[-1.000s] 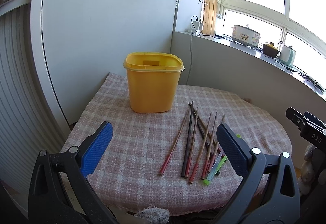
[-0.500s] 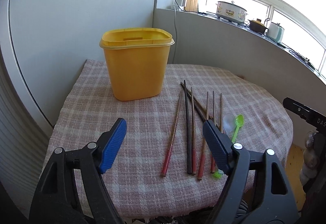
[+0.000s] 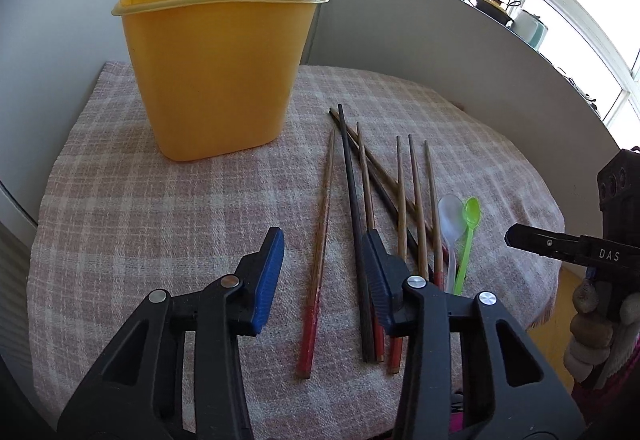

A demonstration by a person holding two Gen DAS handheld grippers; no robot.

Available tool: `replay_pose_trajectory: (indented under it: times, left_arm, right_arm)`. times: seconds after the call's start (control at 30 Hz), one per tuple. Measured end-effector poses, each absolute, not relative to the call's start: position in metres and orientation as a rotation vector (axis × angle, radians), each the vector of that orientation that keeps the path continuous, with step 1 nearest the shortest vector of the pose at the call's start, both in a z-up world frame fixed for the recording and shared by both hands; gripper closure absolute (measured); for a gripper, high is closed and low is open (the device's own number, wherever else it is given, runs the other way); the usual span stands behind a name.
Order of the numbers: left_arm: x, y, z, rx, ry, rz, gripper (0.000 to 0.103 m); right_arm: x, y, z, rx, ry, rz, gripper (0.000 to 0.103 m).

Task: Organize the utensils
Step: 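Close left gripper on a red-tipped wooden chopstick while right gripper grasps the green spoon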

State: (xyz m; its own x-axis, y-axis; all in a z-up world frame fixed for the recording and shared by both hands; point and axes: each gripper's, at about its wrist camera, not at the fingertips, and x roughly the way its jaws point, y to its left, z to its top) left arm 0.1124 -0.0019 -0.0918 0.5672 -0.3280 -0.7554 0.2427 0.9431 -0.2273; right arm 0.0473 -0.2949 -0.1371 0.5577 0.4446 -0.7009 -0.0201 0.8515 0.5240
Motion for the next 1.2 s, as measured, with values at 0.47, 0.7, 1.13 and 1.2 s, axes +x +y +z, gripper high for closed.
replay_pose_trajectory:
  times: [0.47,0.7,1.13,1.2]
  left_arm:
    - [0.132,-0.016,-0.106,-0.033,0.952,-0.364,0.076]
    - [0.147,-0.025,-0.111,0.009,0.975,-0.366,0.081]
    - [0.171,-0.039,-0.126,0.106,1.033,-0.363,0.097]
    - [0.173,-0.042,-0.127,0.126,1.038,-0.359,0.097]
  right_arm:
    - [0.072,-0.284,-0.175,0.684,1.093,0.323,0.083]
    - [0.085,-0.275,-0.175,0.662,1.111,0.283,0.089]
    - [0.116,-0.233,-0.152,0.422,1.169,0.239,0.095]
    - [0.12,-0.229,-0.148,0.381,1.17,0.224,0.095]
